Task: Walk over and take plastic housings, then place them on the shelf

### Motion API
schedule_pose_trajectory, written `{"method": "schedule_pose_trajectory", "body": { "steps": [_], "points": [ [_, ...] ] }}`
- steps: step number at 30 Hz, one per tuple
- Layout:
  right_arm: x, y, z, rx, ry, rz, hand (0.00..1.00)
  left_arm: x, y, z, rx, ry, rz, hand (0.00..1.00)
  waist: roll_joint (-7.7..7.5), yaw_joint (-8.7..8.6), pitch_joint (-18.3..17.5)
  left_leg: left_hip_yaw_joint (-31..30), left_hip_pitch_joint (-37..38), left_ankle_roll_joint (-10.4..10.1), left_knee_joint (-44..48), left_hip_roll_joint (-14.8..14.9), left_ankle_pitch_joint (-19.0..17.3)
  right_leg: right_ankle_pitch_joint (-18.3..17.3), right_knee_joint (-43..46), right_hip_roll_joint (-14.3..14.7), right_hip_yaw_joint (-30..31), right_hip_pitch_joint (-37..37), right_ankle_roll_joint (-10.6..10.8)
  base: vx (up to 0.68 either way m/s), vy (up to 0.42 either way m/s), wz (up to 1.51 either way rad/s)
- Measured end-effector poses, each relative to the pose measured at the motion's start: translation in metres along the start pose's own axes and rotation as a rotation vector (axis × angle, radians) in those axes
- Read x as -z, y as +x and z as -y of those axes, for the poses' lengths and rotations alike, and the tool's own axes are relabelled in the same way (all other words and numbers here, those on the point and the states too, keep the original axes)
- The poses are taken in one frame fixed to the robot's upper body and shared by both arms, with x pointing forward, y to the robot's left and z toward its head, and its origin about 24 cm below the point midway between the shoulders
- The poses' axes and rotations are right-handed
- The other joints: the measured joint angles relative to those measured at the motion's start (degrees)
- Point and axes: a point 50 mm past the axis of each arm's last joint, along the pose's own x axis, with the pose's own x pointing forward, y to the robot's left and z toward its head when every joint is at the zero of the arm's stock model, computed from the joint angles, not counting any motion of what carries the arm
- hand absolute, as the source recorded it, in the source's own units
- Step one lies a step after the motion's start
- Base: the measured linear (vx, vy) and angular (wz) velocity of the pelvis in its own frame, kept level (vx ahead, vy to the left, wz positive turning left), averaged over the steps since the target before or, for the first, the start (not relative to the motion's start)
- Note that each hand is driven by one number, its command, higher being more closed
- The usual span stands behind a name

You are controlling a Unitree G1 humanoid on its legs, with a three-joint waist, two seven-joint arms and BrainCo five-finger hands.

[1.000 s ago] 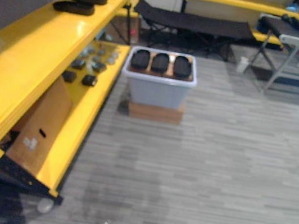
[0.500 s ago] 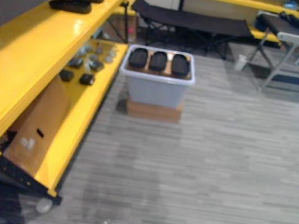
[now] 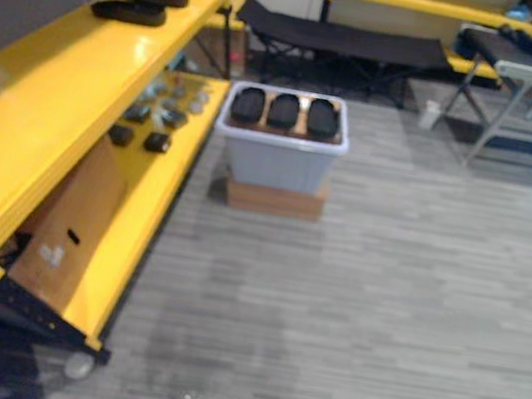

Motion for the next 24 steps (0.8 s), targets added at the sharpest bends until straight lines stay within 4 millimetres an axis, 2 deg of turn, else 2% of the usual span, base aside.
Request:
{"method": "schedule_pose_trajectory", "body": {
  "steps": [8, 9, 11, 12, 13, 14, 15, 16, 18, 19, 20, 21, 22, 23, 24],
  "points": [
    [0.000, 0.000, 0.000, 0.005, -0.019, 0.001, 0.00, -0.001, 0.000, 0.000, -0.002, 0.007, 0.013, 0.00, -0.67, 0.15, 0.16, -0.47, -0.17, 0.04, 0.03, -0.47, -0.04, -0.91, 1.66, -0.61, -0.49, -0.64, 0.47, 0.01, 0.010, 0.03],
    [-0.001, 0.000, 0.001, 0.011, -0.022, 0.005, 0.00, -0.001, 0.000, 0.000, -0.001, 0.010, 0.014, 0.00, -0.60, 0.14, 0.15, -0.58, -0.74, 0.09, 0.08, -0.62, -0.09, -2.52, 5.84, -1.30, -0.68, -2.70, 1.55, -0.02, 0.091, 0.09],
    [-0.010, 0.000, 0.000, 0.020, -0.033, 0.044, 0.00, -0.002, 0.000, 0.002, 0.004, 0.018, 0.018, 0.00, -0.03, 0.30, 1.00, -0.16, -0.94, 1.47, 0.35, 0.02, -0.11, -4.08, 23.02, -2.57, -0.55, -11.59, 3.79, -0.11, 0.151, -0.02],
    [-0.013, 0.000, -0.001, 0.016, -0.032, 0.058, 0.00, -0.004, 0.000, 0.001, 0.003, 0.023, 0.025, 0.00, 0.12, 0.37, 1.38, 0.11, -0.60, 2.12, 0.39, 0.02, -0.05, -4.04, 28.56, -3.25, -0.48, -14.16, 3.78, -0.12, 0.138, -0.13],
    [-0.017, 0.000, -0.003, 0.011, -0.025, 0.079, 0.00, -0.008, 0.000, -0.003, -0.006, 0.032, 0.043, 0.00, -0.62, 0.50, 2.67, 0.12, 0.29, 2.93, 0.73, -0.27, -0.35, -3.81, 36.63, -4.61, -0.44, -17.55, 3.11, -0.13, 0.104, -0.08],
    [-0.016, 0.000, -0.006, 0.009, -0.021, 0.090, 0.00, -0.010, 0.000, -0.009, -0.022, 0.061, 0.048, 0.00, -1.80, 0.46, 3.78, -0.05, 0.63, 3.36, 2.19, -0.69, -1.62, -5.76, 42.91, -5.91, -0.32, -20.88, 1.83, -0.12, 0.083, -0.06],
    [-0.015, 0.000, -0.008, 0.008, -0.018, 0.090, 0.00, -0.010, 0.000, -0.011, -0.028, 0.072, 0.049, 0.00, -2.29, 0.46, 4.06, -0.03, 0.69, 3.13, 2.96, -0.64, -2.25, -6.39, 44.08, -5.88, -0.03, -21.77, 1.90, -0.15, 0.067, -0.01],
    [-0.014, 0.000, -0.007, 0.010, -0.012, 0.093, 0.00, -0.009, 0.000, -0.013, -0.031, 0.090, 0.045, 0.00, -2.68, 0.48, 4.23, -0.06, 0.56, 2.94, 4.04, -0.35, -3.06, -7.20, 43.82, -5.68, 0.04, -22.83, 2.05, -0.16, 0.070, 0.02],
    [-0.015, -0.001, -0.002, 0.020, 0.011, 0.107, 0.00, -0.012, 0.000, -0.010, -0.022, 0.127, 0.052, 0.00, -2.17, 0.44, 4.45, -0.31, 0.02, 2.44, 5.46, 0.28, -4.41, -7.07, 35.81, -4.88, -0.22, -24.21, 2.00, -0.20, 0.071, 0.02],
    [-0.016, -0.001, 0.000, 0.025, 0.035, 0.118, 0.00, -0.013, 0.000, -0.006, -0.005, 0.136, 0.055, 0.00, -1.31, 0.31, 4.76, -0.25, -0.07, 2.07, 5.43, 0.95, -4.76, -5.34, 25.56, -3.35, -0.17, -23.93, 1.95, -0.18, 0.042, -0.04],
    [-0.016, -0.001, 0.000, 0.023, 0.040, 0.118, 0.00, -0.013, 0.000, -0.006, -0.003, 0.130, 0.056, 0.00, -1.19, 0.32, 4.80, -0.23, -0.16, 1.85, 5.43, 1.01, -4.89, -3.52, 21.32, -2.84, -0.11, -23.82, 1.82, -0.19, 0.009, -0.04],
    [-0.015, -0.001, 0.002, 0.022, 0.056, 0.113, 0.00, -0.013, 0.000, -0.006, 0.001, 0.121, 0.056, 0.00, -1.11, 0.30, 4.85, -0.24, 0.02, 1.07, 5.47, 1.00, -5.40, 0.21, 14.48, -2.35, -0.08, -23.56, 1.73, -0.06, -0.043, 0.04],
    [-0.013, -0.002, 0.005, 0.033, 0.078, 0.108, 0.00, -0.013, 0.000, -0.006, 0.002, 0.099, 0.056, 0.00, -1.04, 0.19, 4.89, -0.47, 0.50, 0.46, 5.64, 1.00, -5.78, 2.24, 11.35, -2.10, -0.12, -23.21, 1.63, 0.09, -0.099, 0.11],
    [-0.008, -0.003, 0.011, 0.049, 0.094, 0.098, 0.00, -0.013, 0.000, -0.006, 0.001, 0.081, 0.060, 0.00, -1.04, 0.24, 4.89, -0.73, 1.38, -1.11, 6.02, 1.00, -6.78, 3.75, 10.05, -2.06, -0.24, -22.81, 0.65, 0.21, -0.114, 0.13],
    [-0.006, -0.003, 0.014, 0.058, 0.094, 0.090, 0.00, -0.012, -0.001, -0.006, 0.000, 0.068, 0.063, 0.00, -1.06, 0.37, 4.90, -0.81, 1.90, -2.00, 6.42, 1.01, -7.45, 4.16, 10.11, -2.08, -0.26, -22.60, 0.17, 0.31, -0.181, 0.16]
  ]
}}
